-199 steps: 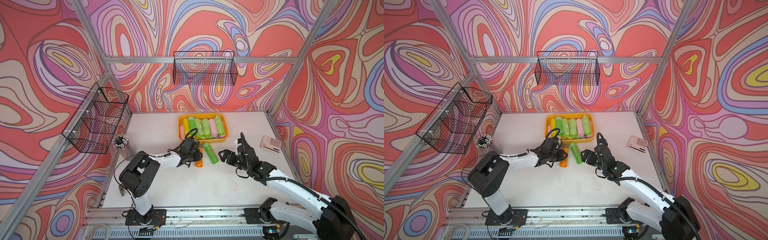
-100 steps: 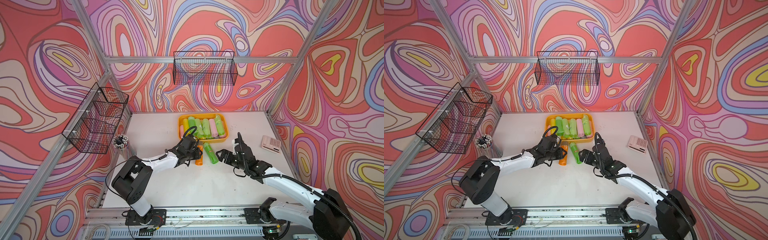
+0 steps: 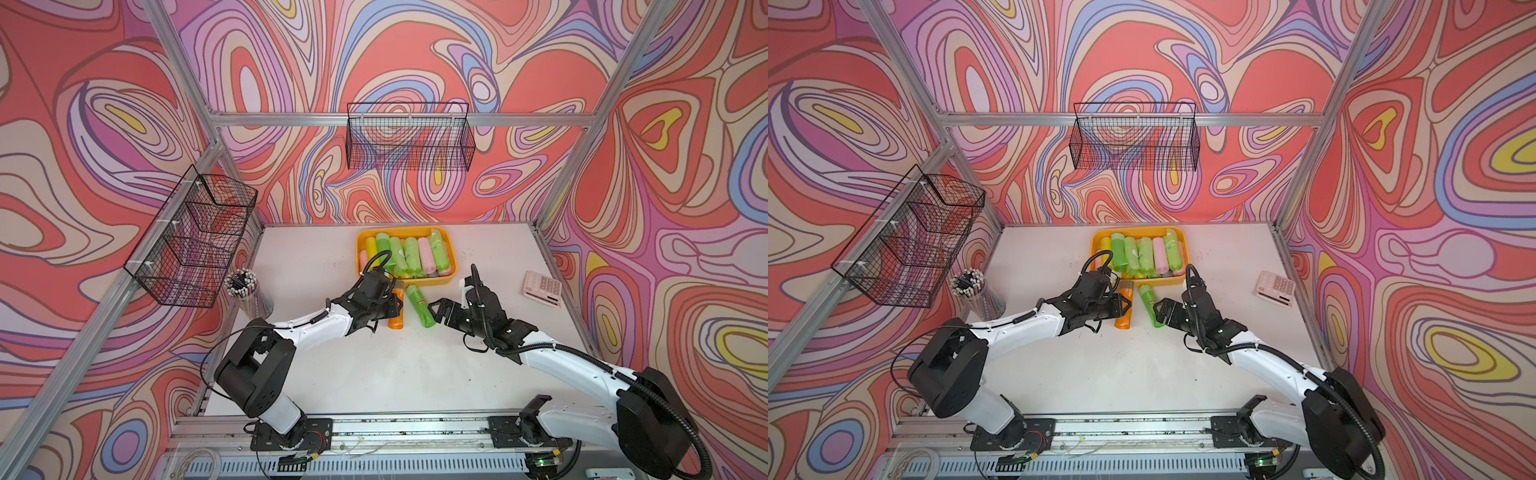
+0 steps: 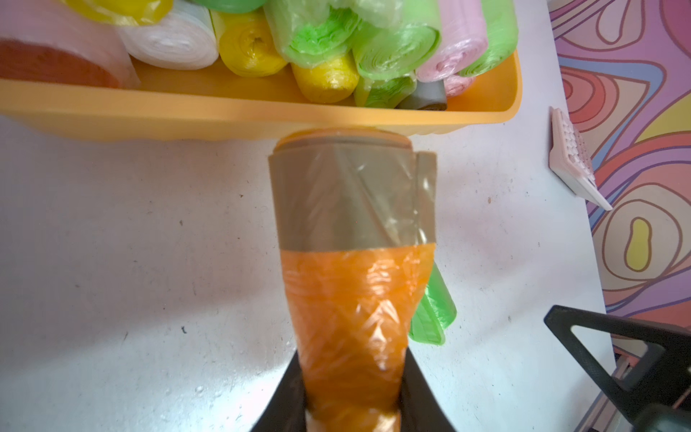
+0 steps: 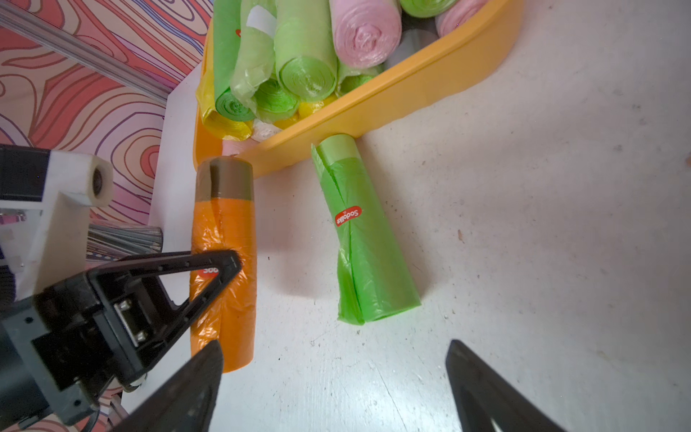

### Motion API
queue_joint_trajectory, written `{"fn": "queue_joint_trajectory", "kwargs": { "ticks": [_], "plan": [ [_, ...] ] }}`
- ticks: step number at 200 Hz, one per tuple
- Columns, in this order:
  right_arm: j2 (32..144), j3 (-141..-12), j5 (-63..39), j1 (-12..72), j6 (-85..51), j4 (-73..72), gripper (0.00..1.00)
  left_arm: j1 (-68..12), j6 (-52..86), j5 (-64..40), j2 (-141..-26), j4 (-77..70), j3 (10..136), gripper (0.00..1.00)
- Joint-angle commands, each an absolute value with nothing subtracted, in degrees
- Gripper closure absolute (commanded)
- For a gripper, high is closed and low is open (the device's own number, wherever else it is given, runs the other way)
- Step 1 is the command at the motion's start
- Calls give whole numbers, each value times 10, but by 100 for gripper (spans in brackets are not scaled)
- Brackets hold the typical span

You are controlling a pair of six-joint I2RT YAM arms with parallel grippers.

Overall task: Put the roll of trash bags into the storage box
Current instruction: Pick up the roll of trash bags from the center of the board.

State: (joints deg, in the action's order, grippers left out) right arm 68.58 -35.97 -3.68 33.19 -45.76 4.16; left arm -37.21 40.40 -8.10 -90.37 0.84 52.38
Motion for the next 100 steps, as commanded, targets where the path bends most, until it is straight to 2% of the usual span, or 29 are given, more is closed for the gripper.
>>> {"fn": "queue_joint_trajectory", "kwargs": {
  "ticks": [1,100],
  "plan": [
    [689,-355,-40,335,-464,27,5,-377,393,-69,-878,19,535,78],
    [688,-354,-53,335,-464,14,5,-379,391,-71,-867,26,549,81]
  ]
}}
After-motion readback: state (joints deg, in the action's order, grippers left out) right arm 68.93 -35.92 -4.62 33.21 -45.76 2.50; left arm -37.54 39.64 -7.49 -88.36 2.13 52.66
